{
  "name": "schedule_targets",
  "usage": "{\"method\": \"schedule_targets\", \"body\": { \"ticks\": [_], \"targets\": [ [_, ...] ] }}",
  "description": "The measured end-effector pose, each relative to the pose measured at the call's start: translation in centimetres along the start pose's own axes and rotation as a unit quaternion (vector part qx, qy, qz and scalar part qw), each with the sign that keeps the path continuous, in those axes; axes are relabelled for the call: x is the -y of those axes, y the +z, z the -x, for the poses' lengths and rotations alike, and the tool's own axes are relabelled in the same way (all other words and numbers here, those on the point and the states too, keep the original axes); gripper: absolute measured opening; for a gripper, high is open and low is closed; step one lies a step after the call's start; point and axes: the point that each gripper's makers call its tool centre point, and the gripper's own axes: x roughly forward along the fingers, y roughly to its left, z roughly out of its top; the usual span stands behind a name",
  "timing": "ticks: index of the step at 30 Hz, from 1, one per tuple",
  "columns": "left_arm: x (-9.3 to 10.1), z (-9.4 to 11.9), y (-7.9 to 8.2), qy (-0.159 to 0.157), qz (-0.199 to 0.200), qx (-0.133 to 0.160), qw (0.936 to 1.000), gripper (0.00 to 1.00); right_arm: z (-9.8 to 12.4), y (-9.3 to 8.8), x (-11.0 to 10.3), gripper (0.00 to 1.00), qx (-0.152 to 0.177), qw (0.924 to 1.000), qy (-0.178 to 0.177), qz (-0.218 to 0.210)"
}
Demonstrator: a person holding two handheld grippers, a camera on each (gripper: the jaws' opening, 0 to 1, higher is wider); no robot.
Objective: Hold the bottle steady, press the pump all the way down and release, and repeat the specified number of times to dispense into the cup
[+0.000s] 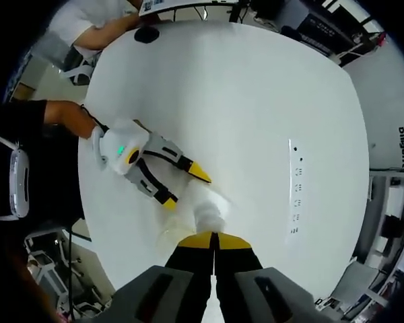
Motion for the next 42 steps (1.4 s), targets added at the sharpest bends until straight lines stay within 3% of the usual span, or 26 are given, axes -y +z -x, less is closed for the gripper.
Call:
{"method": "schedule_targets", "body": {
  "ticks": [42],
  "targets": [
    [-0.24,-0.19,0.05,0.001,0.002,-0.002,1.0000,0.39,-0.20,0.07,-0.06,0.00,-0.010,0.9999,0.002,0.001]
  ]
}}
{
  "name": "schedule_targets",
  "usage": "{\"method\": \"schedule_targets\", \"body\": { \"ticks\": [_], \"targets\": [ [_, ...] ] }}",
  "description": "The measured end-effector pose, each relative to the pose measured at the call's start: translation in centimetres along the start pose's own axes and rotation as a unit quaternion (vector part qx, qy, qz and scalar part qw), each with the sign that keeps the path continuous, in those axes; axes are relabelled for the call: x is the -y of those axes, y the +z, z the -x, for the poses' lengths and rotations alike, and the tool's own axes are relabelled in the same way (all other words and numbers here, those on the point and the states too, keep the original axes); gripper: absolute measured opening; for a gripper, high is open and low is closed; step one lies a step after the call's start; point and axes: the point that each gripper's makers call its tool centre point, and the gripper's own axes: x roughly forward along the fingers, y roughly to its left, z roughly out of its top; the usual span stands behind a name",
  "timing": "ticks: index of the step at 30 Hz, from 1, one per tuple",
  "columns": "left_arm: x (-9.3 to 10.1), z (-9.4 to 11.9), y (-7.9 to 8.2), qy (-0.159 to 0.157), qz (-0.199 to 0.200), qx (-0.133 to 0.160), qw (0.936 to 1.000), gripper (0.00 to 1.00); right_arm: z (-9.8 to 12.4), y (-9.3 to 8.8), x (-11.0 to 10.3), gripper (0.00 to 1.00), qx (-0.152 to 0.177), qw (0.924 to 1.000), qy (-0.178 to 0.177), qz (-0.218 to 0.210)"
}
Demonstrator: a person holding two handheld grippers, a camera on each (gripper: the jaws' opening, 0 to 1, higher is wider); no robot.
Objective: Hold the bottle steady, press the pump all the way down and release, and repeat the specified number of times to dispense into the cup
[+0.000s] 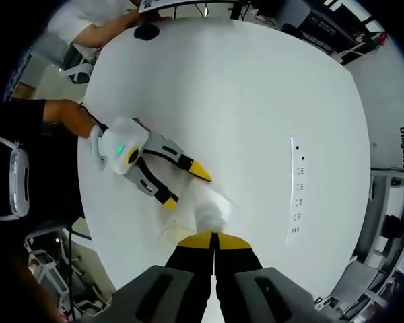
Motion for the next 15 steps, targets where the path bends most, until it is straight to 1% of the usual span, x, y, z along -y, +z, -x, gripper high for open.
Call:
{"method": "schedule_targets", "body": {
  "ticks": [1,5,11,15],
  "targets": [
    [-0.06,-0.03,0.00,0.000,0.000,0.000,1.0000,0.39,-0.01,0.02,-0.03,0.00,-0.003,1.0000,-0.001,0.005],
    [-0.10,-0.01,-0.01,0.000,0.001,0.000,1.0000,0.39,-0.03,0.02,0.01,0.00,-0.006,1.0000,0.002,0.002],
    [-0.41,-0.31,0.00,-0.001,0.000,-0.001,1.0000,0.39,-0.03,-0.06,0.04,0.00,0.001,1.0000,0.006,-0.007],
    [-0.38,-0.28,-0.04,-0.002,-0.001,-0.001,1.0000,0.39,-0.03,-0.02,0.00,0.00,-0.003,1.0000,0.003,-0.001]
  ]
}}
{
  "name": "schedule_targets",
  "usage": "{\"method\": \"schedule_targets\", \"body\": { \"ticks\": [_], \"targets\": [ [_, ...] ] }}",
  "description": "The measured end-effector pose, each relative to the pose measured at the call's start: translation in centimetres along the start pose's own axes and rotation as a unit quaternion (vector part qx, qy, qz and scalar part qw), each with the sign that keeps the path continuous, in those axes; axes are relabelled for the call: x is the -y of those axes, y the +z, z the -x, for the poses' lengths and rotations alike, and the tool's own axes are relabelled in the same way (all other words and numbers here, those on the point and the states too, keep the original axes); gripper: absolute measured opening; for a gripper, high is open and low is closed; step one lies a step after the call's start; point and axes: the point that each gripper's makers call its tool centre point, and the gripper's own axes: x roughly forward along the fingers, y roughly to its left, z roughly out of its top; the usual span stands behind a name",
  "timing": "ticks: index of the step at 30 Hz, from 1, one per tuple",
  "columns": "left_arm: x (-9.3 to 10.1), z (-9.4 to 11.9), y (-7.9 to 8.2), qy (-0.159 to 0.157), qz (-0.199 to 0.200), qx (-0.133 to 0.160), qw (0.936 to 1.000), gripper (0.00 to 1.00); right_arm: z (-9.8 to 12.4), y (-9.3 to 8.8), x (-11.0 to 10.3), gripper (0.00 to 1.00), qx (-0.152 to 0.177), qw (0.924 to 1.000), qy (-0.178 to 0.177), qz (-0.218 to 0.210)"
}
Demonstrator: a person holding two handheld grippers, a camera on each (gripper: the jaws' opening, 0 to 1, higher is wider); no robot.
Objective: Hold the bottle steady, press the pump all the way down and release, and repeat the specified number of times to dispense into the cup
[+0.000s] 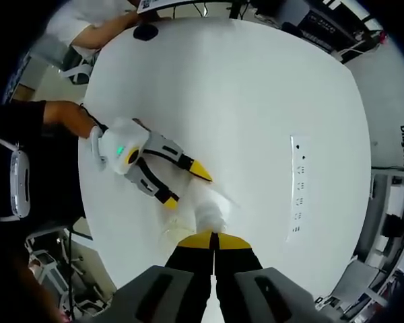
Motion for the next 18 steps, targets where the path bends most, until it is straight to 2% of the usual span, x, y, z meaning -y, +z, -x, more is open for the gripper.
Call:
{"method": "schedule_targets", "body": {
  "ticks": [9,18],
  "targets": [
    [-0.25,-0.23,0.00,0.001,-0.003,-0.002,1.0000,0.39,-0.04,0.00,-0.13,0.00,-0.025,0.9996,0.000,0.014],
    [-0.38,-0.35,-0.03,0.001,-0.003,-0.003,1.0000,0.39,0.24,-0.08,-0.04,0.00,0.000,1.0000,0.004,0.002]
  ]
}}
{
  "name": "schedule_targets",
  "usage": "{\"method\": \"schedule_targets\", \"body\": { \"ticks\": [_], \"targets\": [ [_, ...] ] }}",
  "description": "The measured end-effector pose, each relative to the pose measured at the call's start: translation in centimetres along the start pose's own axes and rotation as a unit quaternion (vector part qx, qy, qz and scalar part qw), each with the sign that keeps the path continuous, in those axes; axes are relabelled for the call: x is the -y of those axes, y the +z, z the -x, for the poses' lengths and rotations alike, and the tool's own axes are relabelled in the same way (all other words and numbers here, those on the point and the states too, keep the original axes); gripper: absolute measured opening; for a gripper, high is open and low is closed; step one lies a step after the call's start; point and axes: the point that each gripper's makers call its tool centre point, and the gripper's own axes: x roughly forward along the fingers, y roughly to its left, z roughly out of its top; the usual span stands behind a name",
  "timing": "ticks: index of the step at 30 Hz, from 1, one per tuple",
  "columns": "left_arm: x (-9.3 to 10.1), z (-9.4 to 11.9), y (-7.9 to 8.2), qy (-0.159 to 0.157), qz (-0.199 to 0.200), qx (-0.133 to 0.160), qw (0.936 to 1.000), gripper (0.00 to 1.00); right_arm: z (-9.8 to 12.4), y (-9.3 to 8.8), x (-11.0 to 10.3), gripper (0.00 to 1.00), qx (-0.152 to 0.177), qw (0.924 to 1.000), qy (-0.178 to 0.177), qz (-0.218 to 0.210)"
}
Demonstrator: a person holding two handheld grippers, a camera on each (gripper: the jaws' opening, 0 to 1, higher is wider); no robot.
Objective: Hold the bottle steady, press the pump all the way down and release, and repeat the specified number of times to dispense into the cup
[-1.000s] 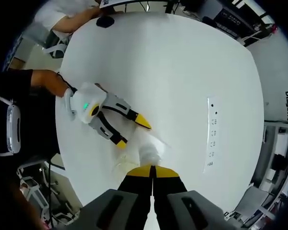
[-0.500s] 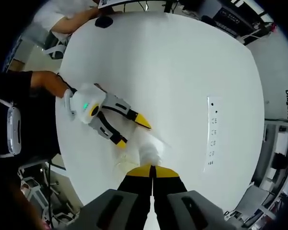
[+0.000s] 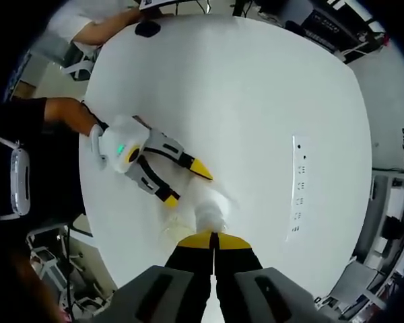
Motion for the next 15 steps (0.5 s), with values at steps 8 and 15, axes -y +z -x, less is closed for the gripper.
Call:
{"method": "schedule_targets", "body": {
  "ticks": [8,15],
  "targets": [
    [0.18,0.16,-0.02,-0.001,-0.002,-0.001,1.0000,0.39,-0.16,0.08,-0.05,0.00,-0.002,0.9999,-0.007,0.014],
    [0.40,0.39,-0.06,0.001,-0.004,-0.003,1.0000,0.39,0.17,0.03,0.18,0.00,0.019,0.9998,0.001,0.006]
  ]
}}
